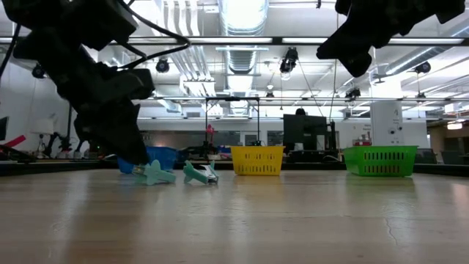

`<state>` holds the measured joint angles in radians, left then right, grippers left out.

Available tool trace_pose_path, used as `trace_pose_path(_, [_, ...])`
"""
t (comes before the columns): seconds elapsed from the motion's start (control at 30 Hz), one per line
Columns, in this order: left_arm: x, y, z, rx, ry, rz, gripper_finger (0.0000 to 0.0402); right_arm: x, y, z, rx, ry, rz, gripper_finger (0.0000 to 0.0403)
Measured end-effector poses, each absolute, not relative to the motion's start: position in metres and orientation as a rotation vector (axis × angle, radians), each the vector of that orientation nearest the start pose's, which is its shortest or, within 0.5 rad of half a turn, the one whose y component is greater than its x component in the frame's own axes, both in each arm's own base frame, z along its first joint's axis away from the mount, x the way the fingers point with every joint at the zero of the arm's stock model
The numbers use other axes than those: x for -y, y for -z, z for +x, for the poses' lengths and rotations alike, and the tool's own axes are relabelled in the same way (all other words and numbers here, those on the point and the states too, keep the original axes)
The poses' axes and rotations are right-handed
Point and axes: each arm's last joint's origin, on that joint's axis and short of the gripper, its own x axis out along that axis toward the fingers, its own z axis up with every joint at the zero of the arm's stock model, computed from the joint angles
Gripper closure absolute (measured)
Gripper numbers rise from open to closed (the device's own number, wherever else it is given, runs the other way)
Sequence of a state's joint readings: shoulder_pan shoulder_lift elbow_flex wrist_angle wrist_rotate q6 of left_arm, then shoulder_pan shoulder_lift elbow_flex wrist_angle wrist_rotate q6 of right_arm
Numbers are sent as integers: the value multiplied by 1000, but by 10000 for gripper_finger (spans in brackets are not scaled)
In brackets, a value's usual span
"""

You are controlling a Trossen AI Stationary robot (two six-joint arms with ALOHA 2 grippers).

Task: Pick and place Stapler, Stapler remover, tape
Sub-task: Put the left light blue staple remover into the blue bin

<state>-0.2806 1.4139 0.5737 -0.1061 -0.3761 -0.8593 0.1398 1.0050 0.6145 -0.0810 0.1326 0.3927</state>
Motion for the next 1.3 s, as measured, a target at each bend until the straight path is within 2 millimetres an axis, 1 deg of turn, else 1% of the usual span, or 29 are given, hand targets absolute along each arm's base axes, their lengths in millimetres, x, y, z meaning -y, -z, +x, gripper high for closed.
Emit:
trace_pose_path(0.17, [57, -142, 235, -802, -447, -500, 287, -26, -240, 211, -465, 85, 321, 369])
trace_pose_path(0.33, [57, -141, 237, -782, -463, -493, 316, -26, -238, 211, -454, 84, 333, 369])
trace_pose_path(0.67, [57, -142, 238, -768, -457, -489, 353, -26, -238, 211, -453, 84, 334, 369])
trace_pose_path(0.87, [57, -142, 238, -770, -448, -493, 394, -26, -238, 211, -451, 83, 335, 369])
trace_pose_path(1.03, [57, -143, 238, -763, -454, -499, 395, -26, -238, 211, -451, 83, 334, 369])
trace_pose_path(1.17, [55, -145, 237, -725, -499, -487, 397, -26, -237, 211, -452, 83, 334, 369])
trace_pose_path(1.3, [54, -151, 237, -691, -509, -471, 399, -26, -237, 211, -454, 84, 334, 369])
